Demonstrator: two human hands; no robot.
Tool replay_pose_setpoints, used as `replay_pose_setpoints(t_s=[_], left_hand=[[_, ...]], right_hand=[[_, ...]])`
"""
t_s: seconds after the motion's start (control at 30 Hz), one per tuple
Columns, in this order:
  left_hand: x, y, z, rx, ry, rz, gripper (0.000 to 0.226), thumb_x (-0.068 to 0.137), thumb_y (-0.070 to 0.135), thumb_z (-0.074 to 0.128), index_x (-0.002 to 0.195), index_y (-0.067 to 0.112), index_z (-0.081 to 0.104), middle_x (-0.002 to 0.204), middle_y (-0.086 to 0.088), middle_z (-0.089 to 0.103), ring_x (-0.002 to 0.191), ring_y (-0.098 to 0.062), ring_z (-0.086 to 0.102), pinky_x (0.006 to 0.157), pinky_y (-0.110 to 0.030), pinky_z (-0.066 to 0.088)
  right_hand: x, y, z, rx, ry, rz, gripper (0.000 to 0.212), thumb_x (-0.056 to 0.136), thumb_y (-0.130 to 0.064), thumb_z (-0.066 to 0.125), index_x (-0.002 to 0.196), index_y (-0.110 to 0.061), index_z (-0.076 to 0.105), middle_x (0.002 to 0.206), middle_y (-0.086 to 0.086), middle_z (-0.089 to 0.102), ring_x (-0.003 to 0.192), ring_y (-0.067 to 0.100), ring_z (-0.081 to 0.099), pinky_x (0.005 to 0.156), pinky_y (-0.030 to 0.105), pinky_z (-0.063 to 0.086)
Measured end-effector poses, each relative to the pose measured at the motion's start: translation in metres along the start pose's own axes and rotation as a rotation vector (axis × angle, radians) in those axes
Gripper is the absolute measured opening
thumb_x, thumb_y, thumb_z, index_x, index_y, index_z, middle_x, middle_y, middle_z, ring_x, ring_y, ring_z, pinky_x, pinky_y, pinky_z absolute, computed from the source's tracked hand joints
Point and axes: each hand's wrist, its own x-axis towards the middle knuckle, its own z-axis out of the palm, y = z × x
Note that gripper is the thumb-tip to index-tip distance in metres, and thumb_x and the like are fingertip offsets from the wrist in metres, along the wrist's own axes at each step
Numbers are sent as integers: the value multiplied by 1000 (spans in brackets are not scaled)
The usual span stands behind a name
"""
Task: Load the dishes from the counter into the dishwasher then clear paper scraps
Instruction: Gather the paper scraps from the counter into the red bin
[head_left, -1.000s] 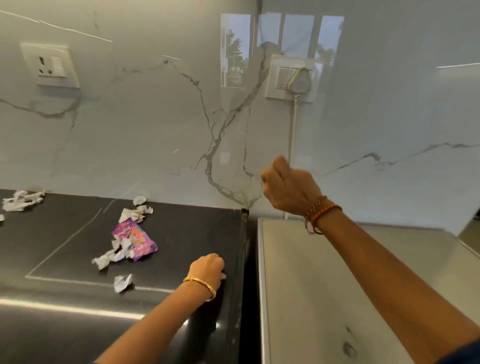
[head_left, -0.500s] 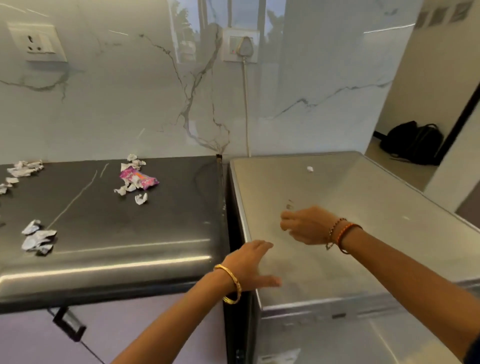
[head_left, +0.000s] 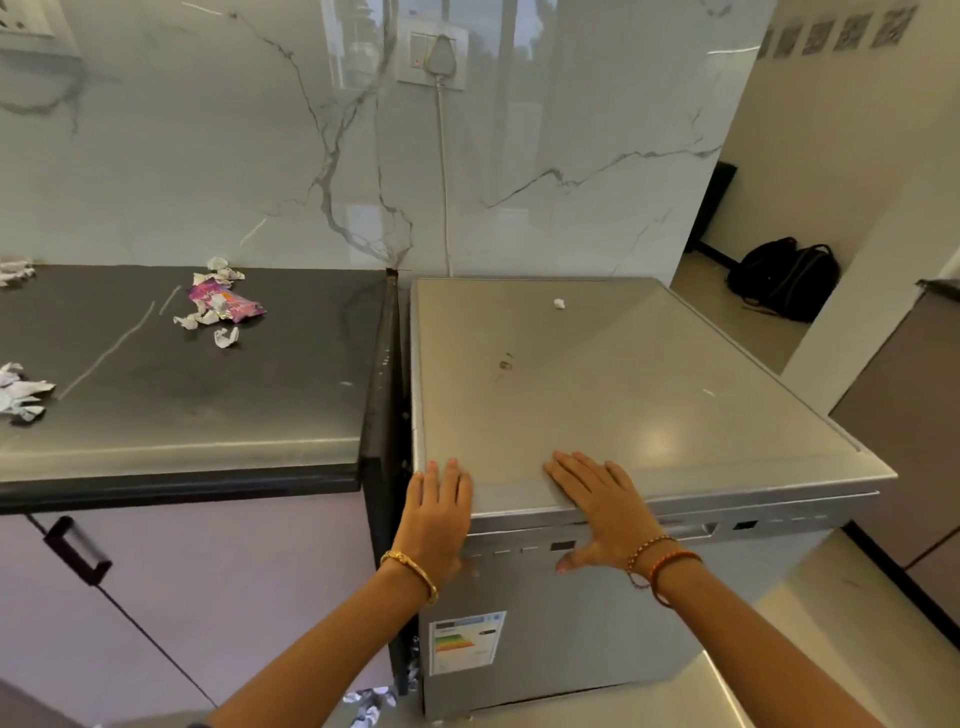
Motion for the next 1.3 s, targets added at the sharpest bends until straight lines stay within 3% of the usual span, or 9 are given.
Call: replay_pose_setpoints(t_s=[0.07,0.27,0.7,0.87,0.97,1.13,1.3], left_hand=[[4,4,9,-45,30,-49,118,-1,57,85,100,-1,69,103,-23,68,89,-42,66,74,-51,54],[5,16,18,-104,102,-107,117,14,55,87,111,5,45,109,-21,66,97,-41,64,81,-52,51],[2,16,29,-32,278,-79,100,30,47,85,113,5,46,107,-18,67,94,-40,65,79,-48,52],[2,15,33,10,323,-62,99,32,46,85,113,5,46,109,-18,67,95,-40,64,79,-46,52],[2,15,35,12,351,-54,99,33,46,86,113,4,47,109,-18,66,94,-40,64,80,-46,51],[2,17,35,12,342,-69,99,34,48,86,114,5,46,110,-18,65,96,-41,63,82,-47,51],[1,19,35,18,325,-89,100,34,47,87,114,5,45,110,-19,64,96,-41,63,82,-48,51]], right_hand=[[2,5,6,7,60,7,139,13,-85,64,130,-14,39,124,7,61,107,27,63,83,44,51],[2,10,19,-23,131,-65,143,-1,-73,73,126,-17,41,120,7,63,105,28,64,82,45,52],[-1,2,25,-23,261,-48,137,3,-61,83,126,-20,38,117,4,63,106,28,59,83,40,51],[-5,-3,31,-49,281,-1,141,0,-56,84,126,-16,38,118,7,62,105,31,61,86,46,50],[-10,-8,38,-99,296,38,143,0,-53,86,128,-14,36,126,9,49,111,33,57,91,48,47],[-12,-14,42,-146,385,100,129,17,-22,91,131,-16,31,130,8,35,118,30,36,95,46,45],[-13,-18,42,-138,433,126,123,18,-10,86,129,-15,34,128,8,38,115,32,52,91,47,47]])
